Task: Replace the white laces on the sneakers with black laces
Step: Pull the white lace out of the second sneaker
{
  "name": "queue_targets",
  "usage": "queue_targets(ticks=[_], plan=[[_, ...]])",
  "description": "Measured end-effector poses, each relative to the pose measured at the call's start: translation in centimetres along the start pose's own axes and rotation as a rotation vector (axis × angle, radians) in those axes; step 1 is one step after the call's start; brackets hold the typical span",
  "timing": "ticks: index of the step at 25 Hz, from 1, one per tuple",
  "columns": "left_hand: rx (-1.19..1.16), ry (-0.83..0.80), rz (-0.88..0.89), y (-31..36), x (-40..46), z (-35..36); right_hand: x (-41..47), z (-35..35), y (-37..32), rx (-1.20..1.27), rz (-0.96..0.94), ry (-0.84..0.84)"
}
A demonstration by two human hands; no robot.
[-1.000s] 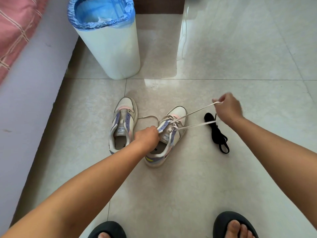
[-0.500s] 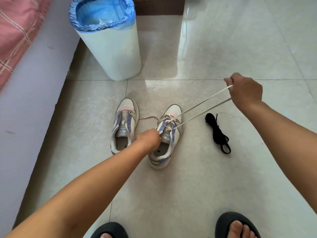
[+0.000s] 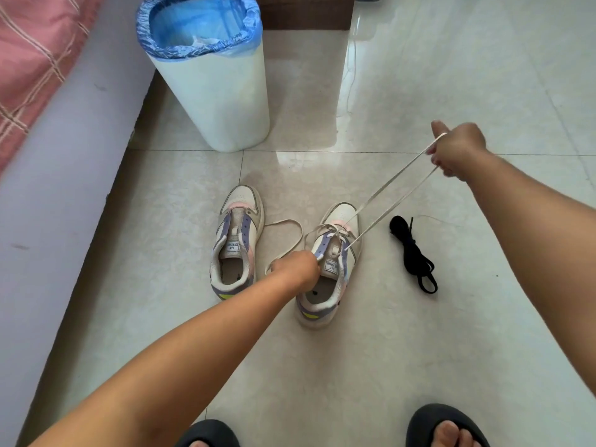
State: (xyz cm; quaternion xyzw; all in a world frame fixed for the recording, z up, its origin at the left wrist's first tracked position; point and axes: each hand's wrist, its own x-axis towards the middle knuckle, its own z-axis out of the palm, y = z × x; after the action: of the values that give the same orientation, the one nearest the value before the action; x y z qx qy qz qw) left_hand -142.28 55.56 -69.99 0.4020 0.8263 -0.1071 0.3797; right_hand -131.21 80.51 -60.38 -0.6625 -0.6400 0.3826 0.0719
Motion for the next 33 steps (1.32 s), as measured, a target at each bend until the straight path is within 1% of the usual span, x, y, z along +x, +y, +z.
queue_targets(ticks=[1,2,3,4,6,8,10,11,12,13,15,16,17,19,22,24,27,28,32,33], plan=[[-0.012,0.009,-0.003,-0.1,0.0,0.1,0.4,0.1,0.2,-0.241,-0.143,0.183],[-0.029,0.024,-0.004,-0.2,-0.1,0.1,0.2,-0.1,0.0,-0.387,-0.303,0.304],[-0.044,0.039,-0.001,-0.1,-0.2,0.1,-0.1,-0.3,-0.3,-0.4,-0.4,0.316],[-0.054,0.049,0.0,-0.1,-0.4,0.0,-0.3,-0.3,-0.5,-0.316,-0.436,0.264],[-0.065,0.039,-0.005,0.1,-0.8,-0.2,-0.9,1.0,0.0,-0.236,-0.434,0.005],[-0.095,-0.017,-0.012,0.3,-1.2,-0.6,-3.1,3.6,1.8,-0.293,-0.431,-0.284],[-0.132,-0.053,-0.011,0.8,-1.4,-1.4,-6.5,6.6,3.7,-0.332,-0.389,-0.514],[-0.121,-0.034,0.0,1.1,-1.1,-1.7,-8.1,8.3,4.7,-0.359,-0.363,-0.614],[-0.097,0.018,0.014,1.5,-0.7,-2.1,-9.4,9.9,5.6,-0.427,-0.357,-0.665],[-0.086,0.085,0.027,1.8,-0.4,-2.3,-10.4,11.4,6.3,-0.504,-0.361,-0.634],[-0.132,0.173,0.039,2.3,0.2,-2.5,-11.6,13.2,6.7,-0.594,-0.385,-0.431],[-0.163,0.188,0.041,2.2,0.4,-2.6,-11.9,13.3,6.7,-0.586,-0.399,-0.359],[-0.176,0.195,0.05,1.9,0.4,-2.7,-11.7,13.2,6.8,-0.542,-0.418,-0.325],[-0.167,0.206,0.104,0.9,0.3,-2.6,-11.1,11.9,7.7,-0.468,-0.449,-0.337],[-0.173,0.225,0.178,-1.1,-0.2,-2.2,-9.9,10.0,9.3,-0.465,-0.459,-0.391],[-0.244,0.242,0.18,-1.9,0.0,-1.8,-9.6,9.6,9.6,-0.455,-0.462,-0.431],[-0.396,0.251,0.169,-1.4,0.5,-1.5,-9.7,10.7,8.9,-0.45,-0.472,-0.444],[-0.441,0.255,0.164,-1.1,0.6,-1.4,-9.8,11.2,8.6,-0.395,-0.439,-0.438],[-0.67,0.242,0.098,-0.1,0.9,-1.1,-9.4,12.2,8.1,-0.082,-0.206,-0.378],[-0.692,0.24,0.084,-0.1,1.0,-1.2,-9.2,12.2,7.9,-0.033,-0.171,-0.382]])
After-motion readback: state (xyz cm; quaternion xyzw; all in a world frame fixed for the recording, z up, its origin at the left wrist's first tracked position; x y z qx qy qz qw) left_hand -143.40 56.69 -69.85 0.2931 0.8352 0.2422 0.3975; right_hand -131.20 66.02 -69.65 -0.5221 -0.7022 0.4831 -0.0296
